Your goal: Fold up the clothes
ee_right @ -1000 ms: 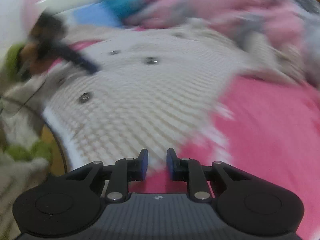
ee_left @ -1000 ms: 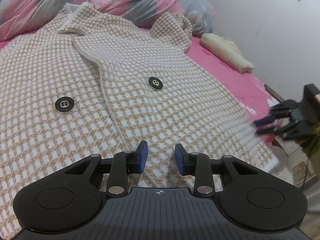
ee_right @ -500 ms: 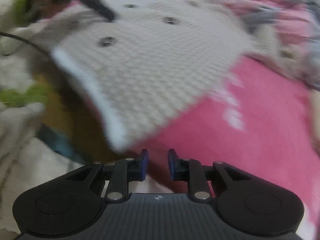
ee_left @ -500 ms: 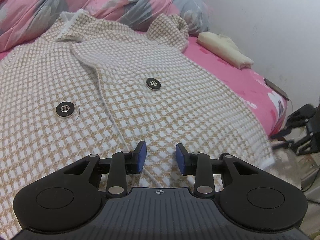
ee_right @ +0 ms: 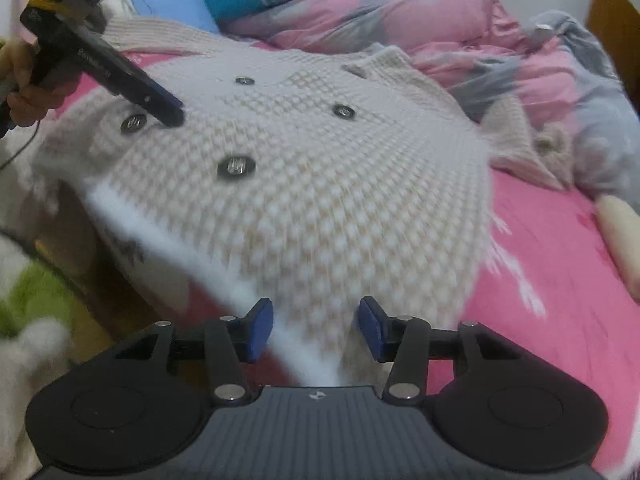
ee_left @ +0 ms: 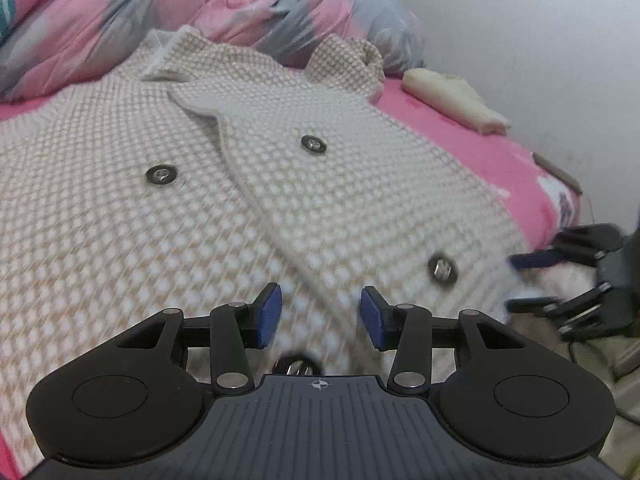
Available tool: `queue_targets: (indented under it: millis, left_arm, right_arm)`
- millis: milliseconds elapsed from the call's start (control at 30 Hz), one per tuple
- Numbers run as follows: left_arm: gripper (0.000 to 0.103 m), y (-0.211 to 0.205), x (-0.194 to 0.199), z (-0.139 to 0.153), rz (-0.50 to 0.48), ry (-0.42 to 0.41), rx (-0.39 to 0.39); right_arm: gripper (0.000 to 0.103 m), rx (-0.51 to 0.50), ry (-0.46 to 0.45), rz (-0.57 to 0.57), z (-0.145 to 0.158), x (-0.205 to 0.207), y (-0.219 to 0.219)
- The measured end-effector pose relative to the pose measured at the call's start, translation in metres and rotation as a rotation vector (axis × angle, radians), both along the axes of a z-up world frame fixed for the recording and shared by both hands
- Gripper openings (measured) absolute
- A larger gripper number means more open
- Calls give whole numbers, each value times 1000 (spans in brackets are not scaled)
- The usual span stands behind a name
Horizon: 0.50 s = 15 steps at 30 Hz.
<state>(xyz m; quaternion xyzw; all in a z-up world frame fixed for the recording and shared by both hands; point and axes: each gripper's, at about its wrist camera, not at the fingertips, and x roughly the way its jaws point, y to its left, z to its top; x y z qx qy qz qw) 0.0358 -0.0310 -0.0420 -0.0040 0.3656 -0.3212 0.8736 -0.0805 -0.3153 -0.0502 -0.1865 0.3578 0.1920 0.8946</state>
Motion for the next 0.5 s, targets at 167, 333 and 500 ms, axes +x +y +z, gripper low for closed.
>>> queue_targets:
  millis: [167,333,500]
  left_arm:
    - [46,21,-11,4,39,-37,-20]
    - [49,15,-8,20,12,-80,-78]
    - [74,-7,0,23,23,-122,-85]
  right_arm:
    - [51,70,44,-111,18,-26,-10]
    - [62,360,-12,-140,49,-16,0]
    - [75,516,0,-237,53,17,6]
